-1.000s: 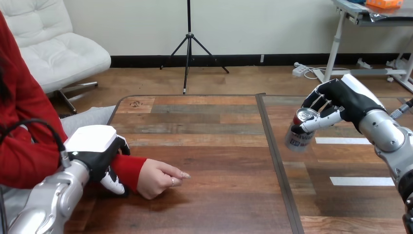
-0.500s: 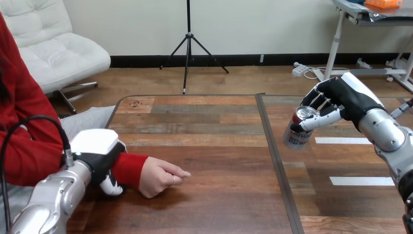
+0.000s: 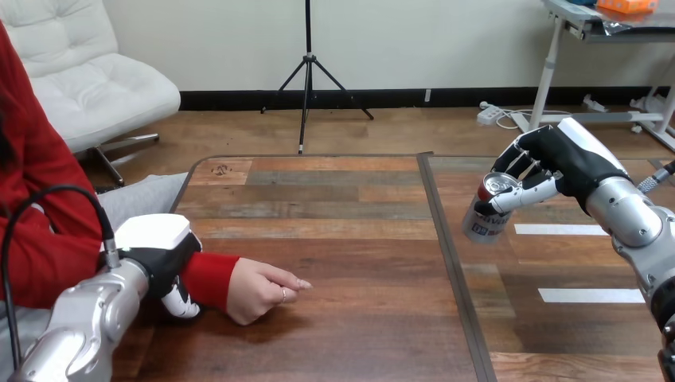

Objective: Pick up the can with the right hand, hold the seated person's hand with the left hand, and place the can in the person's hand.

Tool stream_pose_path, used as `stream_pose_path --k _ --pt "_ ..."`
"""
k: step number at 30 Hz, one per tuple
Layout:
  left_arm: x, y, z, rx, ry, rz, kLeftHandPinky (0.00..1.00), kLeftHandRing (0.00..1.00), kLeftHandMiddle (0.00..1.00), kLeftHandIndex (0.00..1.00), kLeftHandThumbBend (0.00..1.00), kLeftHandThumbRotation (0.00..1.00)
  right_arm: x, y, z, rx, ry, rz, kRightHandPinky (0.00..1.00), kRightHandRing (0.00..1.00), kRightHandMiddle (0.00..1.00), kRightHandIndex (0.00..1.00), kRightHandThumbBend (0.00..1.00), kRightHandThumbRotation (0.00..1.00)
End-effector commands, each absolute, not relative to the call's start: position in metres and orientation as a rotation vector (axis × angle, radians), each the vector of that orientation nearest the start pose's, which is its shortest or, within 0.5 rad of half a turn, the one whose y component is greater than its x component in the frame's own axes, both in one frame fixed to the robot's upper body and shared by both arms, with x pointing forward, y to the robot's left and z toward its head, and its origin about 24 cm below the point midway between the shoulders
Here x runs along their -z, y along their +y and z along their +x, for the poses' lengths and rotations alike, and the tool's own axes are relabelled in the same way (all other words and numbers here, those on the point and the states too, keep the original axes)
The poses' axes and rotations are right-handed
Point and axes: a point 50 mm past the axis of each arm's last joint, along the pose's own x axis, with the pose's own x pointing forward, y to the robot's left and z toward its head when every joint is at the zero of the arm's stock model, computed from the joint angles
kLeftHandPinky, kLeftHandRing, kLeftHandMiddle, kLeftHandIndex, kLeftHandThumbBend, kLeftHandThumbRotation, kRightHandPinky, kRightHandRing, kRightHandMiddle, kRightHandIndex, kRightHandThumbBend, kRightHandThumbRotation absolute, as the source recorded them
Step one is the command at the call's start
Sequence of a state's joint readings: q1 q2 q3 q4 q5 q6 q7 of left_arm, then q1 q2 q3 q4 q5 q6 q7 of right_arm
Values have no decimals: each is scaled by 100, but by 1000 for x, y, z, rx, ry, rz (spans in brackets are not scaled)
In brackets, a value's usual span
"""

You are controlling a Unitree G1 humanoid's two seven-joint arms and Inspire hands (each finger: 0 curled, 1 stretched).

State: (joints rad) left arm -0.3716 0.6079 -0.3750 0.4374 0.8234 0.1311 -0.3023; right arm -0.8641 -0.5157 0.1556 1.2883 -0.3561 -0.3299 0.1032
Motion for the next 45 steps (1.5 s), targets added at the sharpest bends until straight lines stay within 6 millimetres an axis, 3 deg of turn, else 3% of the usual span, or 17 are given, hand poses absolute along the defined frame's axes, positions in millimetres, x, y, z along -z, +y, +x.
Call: stream_pose_path --k 1,10,28,45 --pt "-23 233 303 428 463 1486 28 36 44 49 86 0 -112 -255 383 -86 62 -858 36 40 43 45 82 0" --pt "-25 232 303 422 449 1469 24 31 40 43 83 0 -112 -256 383 -80 71 -859 37 41 43 45 82 0" --pt "-34 232 304 384 384 1443 26 34 42 40 75 0 -111 -255 383 -82 77 -867 37 41 43 45 82 0" --pt "-51 233 302 327 255 1394 19 25 33 36 75 0 -108 -251 385 -70 93 -855 38 43 45 46 81 0"
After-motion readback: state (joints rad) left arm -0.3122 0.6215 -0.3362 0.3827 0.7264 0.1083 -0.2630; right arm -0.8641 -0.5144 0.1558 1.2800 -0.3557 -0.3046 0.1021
